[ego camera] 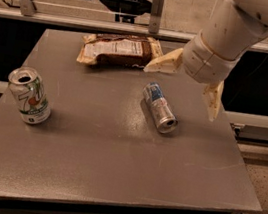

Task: Place redbull can upright

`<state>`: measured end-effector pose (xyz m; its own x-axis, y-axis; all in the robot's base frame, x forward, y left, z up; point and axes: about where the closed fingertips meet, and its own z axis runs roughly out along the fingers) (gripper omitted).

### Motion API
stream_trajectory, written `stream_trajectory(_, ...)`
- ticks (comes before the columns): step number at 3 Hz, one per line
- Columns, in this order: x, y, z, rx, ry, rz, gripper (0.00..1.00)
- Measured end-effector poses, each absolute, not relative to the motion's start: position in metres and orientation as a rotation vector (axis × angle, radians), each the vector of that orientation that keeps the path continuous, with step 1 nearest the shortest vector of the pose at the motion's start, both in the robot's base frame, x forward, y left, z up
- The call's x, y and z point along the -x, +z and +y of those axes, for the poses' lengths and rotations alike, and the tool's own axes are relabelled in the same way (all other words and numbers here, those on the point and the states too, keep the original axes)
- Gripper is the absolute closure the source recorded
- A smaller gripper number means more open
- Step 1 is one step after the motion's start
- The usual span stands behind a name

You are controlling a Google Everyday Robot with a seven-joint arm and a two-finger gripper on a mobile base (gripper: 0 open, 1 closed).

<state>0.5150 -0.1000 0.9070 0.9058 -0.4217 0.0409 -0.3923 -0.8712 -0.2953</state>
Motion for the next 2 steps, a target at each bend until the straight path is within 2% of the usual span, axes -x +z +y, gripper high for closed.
stream_trajectory(2,-0.521,0.874,-0.082,3.010,-0.142,0.285,0.00)
